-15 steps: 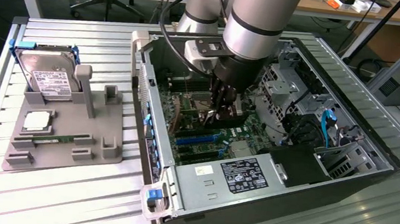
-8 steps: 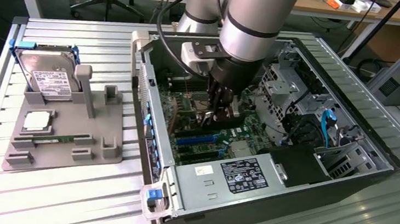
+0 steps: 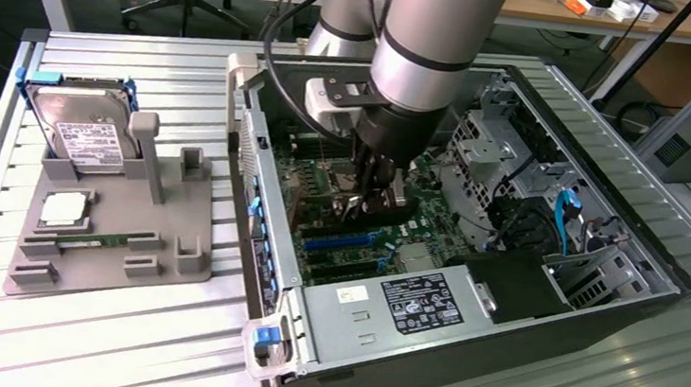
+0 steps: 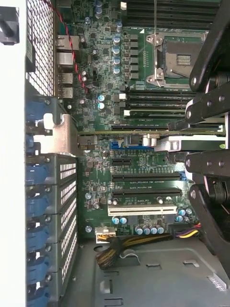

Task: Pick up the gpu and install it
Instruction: 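Insert the gpu into the slot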

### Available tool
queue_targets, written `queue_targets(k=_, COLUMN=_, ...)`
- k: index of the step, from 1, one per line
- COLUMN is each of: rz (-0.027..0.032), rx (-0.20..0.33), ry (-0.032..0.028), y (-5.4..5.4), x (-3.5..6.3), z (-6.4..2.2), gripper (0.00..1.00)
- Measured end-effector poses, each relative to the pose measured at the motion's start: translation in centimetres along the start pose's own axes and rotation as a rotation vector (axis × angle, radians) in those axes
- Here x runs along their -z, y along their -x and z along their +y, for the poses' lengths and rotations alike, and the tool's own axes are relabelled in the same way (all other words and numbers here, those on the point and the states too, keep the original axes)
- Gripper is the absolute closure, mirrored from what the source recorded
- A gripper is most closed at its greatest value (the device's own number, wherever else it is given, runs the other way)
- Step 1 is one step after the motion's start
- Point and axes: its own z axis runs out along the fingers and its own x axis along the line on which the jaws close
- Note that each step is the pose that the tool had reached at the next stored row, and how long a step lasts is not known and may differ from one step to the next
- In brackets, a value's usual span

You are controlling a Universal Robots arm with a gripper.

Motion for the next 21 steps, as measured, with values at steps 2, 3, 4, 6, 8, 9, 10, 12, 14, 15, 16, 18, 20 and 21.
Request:
queue_targets(k=2, rz=0.0000, rx=0.000, ry=0.0000, y=0.00, x=-0.11, z=0.14, gripper=0.73)
queue_targets(k=3, rz=0.0001, rx=0.000, ry=0.0000, y=-0.01, x=-0.15, z=0.22, gripper=0.73)
queue_targets(k=4, rz=0.0001, rx=0.000, ry=0.0000, y=-0.01, x=-0.21, z=0.30, gripper=0.73)
queue_targets(k=6, rz=0.0001, rx=0.000, ry=0.0000, y=-0.01, x=-0.29, z=0.48, gripper=0.73)
queue_targets(k=8, rz=0.0000, rx=0.000, ry=0.0000, y=-0.01, x=-0.38, z=0.63, gripper=0.73)
queue_targets(k=9, rz=0.0000, rx=0.000, ry=-0.0001, y=-0.01, x=-0.42, z=0.69, gripper=0.73)
queue_targets(k=10, rz=0.0000, rx=0.000, ry=0.0000, y=-0.02, x=-0.45, z=0.75, gripper=0.73)
queue_targets(k=12, rz=0.0000, rx=0.000, ry=0.0000, y=-0.03, x=-0.53, z=0.86, gripper=0.73)
queue_targets(k=14, rz=0.0000, rx=0.000, ry=0.0000, y=-0.07, x=-0.62, z=0.93, gripper=0.73)
queue_targets(k=15, rz=-0.0001, rx=0.000, ry=0.0000, y=-0.08, x=-0.66, z=0.95, gripper=0.73)
queue_targets(k=16, rz=-0.0001, rx=0.000, ry=-0.0001, y=-0.10, x=-0.75, z=0.99, gripper=0.73)
queue_targets(k=18, rz=0.0000, rx=0.000, ry=0.0000, y=-0.10, x=-0.81, z=1.02, gripper=0.73)
queue_targets(k=20, rz=0.0000, rx=0.000, ry=0.0000, y=-0.11, x=-0.87, z=1.02, gripper=0.73)
queue_targets(k=21, rz=0.0000, rx=0.000, ry=0.0000, y=-0.11, x=-0.89, z=1.02, gripper=0.73)
